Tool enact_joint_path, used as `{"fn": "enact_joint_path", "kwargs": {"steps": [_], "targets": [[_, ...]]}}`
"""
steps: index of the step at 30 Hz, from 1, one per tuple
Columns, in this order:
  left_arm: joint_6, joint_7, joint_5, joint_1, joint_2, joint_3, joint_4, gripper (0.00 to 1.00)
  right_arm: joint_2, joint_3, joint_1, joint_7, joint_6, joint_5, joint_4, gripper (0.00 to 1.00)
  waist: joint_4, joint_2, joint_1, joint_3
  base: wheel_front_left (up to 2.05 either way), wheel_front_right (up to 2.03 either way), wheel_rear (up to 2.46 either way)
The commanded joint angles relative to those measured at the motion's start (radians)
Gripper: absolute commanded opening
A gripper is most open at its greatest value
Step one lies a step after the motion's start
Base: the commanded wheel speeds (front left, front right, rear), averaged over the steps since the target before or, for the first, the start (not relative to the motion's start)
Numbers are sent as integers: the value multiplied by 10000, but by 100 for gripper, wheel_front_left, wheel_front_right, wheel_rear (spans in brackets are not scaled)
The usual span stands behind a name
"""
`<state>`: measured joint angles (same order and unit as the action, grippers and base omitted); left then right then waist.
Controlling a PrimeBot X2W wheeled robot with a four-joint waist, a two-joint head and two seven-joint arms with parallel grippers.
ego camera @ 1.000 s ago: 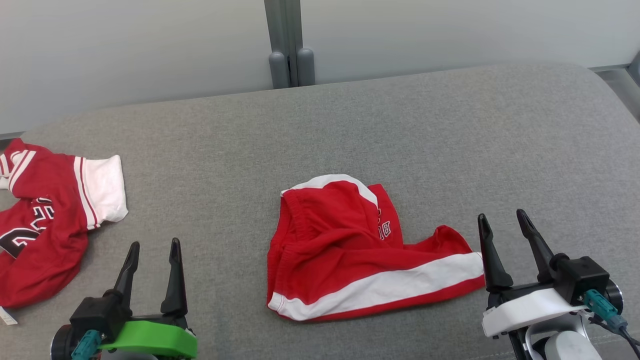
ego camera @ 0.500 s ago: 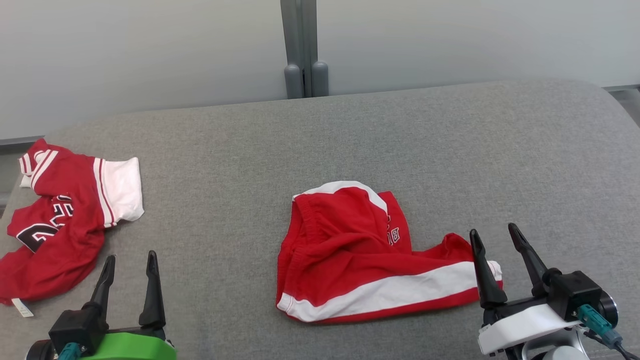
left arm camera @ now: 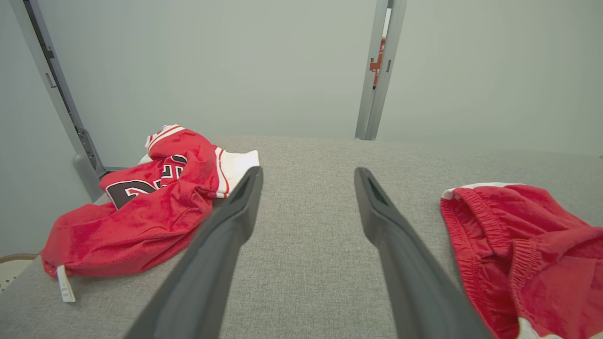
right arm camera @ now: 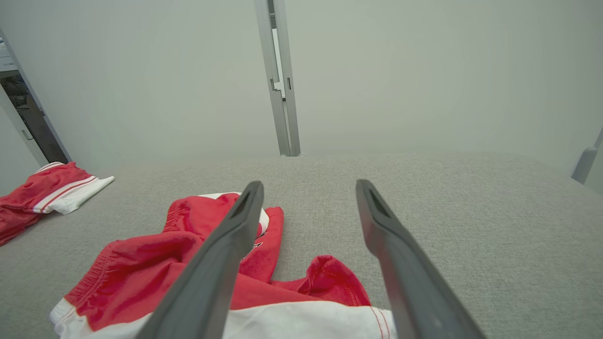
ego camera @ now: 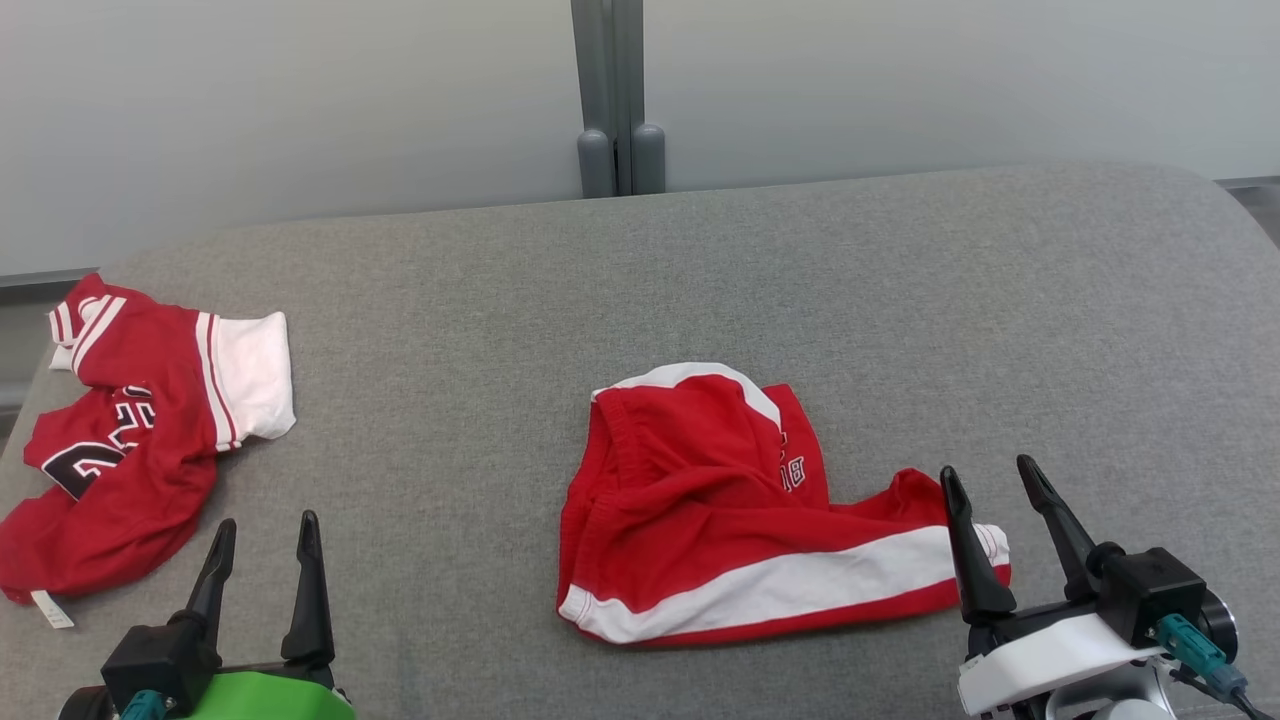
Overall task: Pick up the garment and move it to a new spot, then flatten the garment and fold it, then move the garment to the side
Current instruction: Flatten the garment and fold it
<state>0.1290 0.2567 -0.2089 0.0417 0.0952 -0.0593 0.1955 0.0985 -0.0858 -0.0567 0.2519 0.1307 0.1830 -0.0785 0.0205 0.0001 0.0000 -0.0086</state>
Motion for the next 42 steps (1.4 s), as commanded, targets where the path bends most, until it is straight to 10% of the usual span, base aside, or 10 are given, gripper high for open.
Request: {"fn": "enact_joint_path", "kwargs": {"steps": [1, 27, 42], "targets": [[1, -20, -120, 120, 79, 29, -7, 100, 8, 1, -88, -37, 1, 68, 98, 100, 3, -1, 0, -4, 0, 0, 0], [-176, -402, -391, 146, 139, 307, -252, 100, 128, -146, -166, -464, 1, 415, 529, 100, -50, -1, 0, 67, 0, 0, 0], [18, -521, -755, -836, 395, 3460, 1295, 100, 1098, -279, 823, -579, 1, 597, -1889, 100, -250, -1, 0, 654, 0, 0, 0]]}}
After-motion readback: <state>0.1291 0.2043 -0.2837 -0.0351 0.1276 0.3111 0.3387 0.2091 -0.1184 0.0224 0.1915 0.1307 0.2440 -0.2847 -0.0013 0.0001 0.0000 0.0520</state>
